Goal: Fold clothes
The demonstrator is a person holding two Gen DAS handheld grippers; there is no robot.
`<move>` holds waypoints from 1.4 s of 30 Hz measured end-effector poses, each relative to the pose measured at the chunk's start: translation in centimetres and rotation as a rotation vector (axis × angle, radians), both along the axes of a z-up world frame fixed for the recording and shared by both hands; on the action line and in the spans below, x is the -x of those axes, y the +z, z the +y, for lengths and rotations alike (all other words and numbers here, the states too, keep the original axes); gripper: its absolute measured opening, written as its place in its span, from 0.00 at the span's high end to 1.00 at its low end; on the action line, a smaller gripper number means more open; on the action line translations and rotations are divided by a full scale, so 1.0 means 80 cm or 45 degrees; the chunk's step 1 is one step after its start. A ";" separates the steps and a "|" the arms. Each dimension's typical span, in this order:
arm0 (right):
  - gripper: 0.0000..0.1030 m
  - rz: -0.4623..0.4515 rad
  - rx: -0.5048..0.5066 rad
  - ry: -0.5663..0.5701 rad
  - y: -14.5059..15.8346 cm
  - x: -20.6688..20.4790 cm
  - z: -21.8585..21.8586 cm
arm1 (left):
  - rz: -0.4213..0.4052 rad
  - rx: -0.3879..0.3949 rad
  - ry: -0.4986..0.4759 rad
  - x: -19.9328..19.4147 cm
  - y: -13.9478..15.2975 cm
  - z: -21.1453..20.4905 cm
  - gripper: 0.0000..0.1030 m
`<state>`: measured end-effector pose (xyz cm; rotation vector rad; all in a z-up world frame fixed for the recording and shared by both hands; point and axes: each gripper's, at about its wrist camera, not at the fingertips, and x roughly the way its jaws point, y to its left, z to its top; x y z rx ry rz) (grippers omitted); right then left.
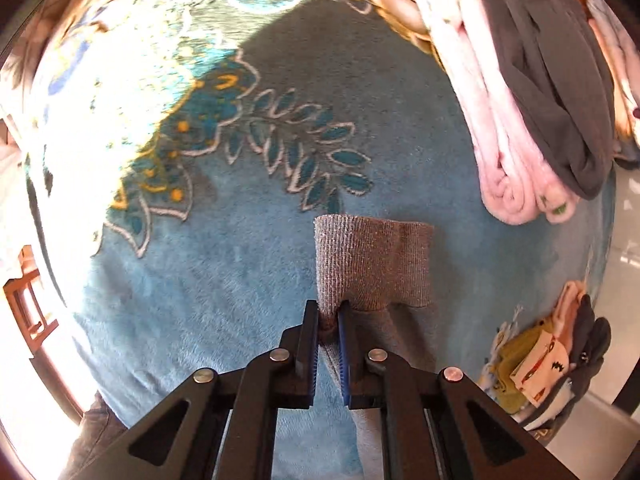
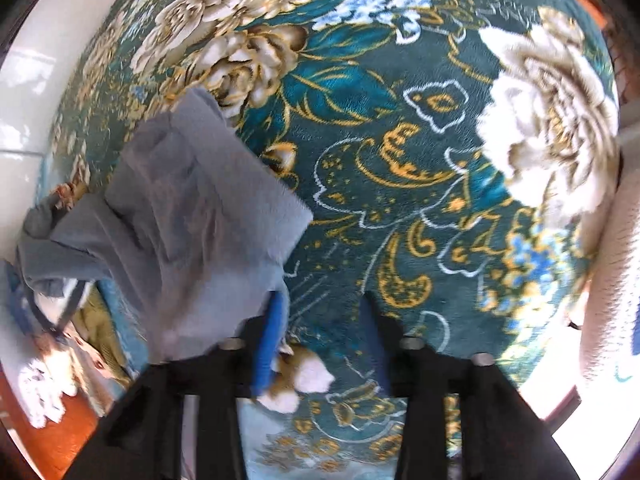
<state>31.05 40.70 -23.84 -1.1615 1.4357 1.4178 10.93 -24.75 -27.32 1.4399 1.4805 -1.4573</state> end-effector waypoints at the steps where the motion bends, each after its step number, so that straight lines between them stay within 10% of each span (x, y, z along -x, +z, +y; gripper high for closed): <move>1: 0.57 0.007 0.013 -0.022 -0.007 -0.001 0.000 | -0.001 0.007 -0.001 0.002 0.003 0.004 0.91; 10: 0.57 0.263 0.166 -0.314 -0.069 -0.011 0.006 | 0.044 0.083 -0.100 0.050 0.040 0.034 0.91; 19: 0.57 0.433 0.172 -0.251 -0.044 -0.001 -0.003 | 0.019 0.101 -0.064 0.041 0.047 0.059 0.91; 27: 0.54 0.327 0.166 -0.173 -0.058 0.029 0.005 | -0.004 0.100 -0.056 0.031 0.045 0.075 0.90; 28: 0.55 0.314 0.169 -0.171 -0.059 0.031 0.008 | -0.005 0.102 -0.058 0.030 0.046 0.075 0.90; 30: 0.95 0.313 0.182 -0.162 -0.054 0.040 0.009 | -0.001 0.105 -0.056 0.026 0.048 0.075 0.90; 36: 0.98 0.449 0.117 -0.108 0.012 0.066 0.035 | 0.007 0.093 -0.036 0.021 0.050 0.071 0.90; 42: 0.98 0.412 0.008 0.162 0.032 0.231 0.113 | 0.052 0.087 -0.061 0.043 0.054 0.085 0.90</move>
